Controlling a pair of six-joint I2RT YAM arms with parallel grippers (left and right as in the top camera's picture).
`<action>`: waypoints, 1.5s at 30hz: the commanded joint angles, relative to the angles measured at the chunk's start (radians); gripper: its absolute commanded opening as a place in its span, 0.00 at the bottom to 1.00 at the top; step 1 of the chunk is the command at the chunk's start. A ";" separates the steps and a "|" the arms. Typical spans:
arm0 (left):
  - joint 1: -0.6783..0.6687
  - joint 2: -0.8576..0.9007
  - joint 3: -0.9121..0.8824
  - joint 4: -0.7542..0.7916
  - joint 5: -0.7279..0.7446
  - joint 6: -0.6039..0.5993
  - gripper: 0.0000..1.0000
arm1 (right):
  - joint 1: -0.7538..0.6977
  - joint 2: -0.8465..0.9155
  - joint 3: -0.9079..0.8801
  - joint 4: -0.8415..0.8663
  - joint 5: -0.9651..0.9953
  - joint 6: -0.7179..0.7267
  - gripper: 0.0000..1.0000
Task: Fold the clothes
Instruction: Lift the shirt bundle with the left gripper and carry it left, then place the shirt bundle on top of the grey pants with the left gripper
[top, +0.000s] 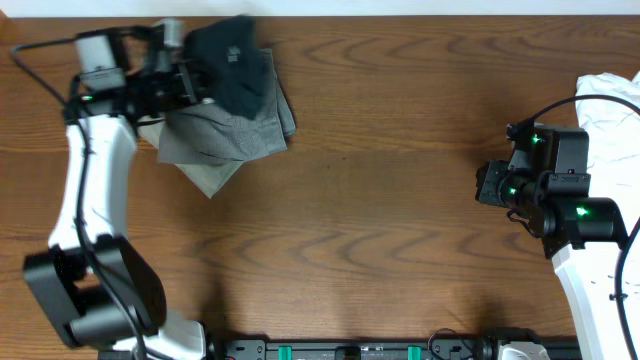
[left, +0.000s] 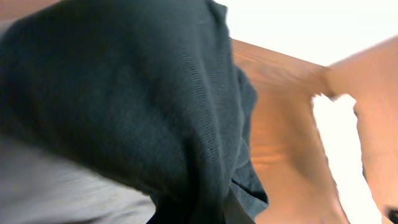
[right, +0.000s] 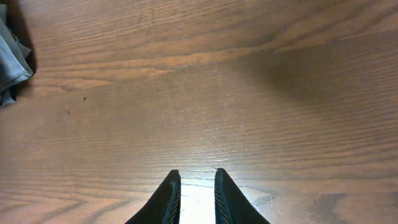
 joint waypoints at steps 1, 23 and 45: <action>0.043 0.108 -0.001 -0.002 -0.029 0.046 0.06 | -0.007 0.003 0.011 0.005 0.005 -0.001 0.17; 0.071 -0.138 0.035 -0.289 -0.462 0.045 0.83 | -0.007 0.003 0.011 0.037 0.013 -0.002 0.19; 0.015 0.348 0.002 0.040 -0.492 0.120 0.13 | -0.007 0.006 0.011 0.053 -0.003 0.018 0.21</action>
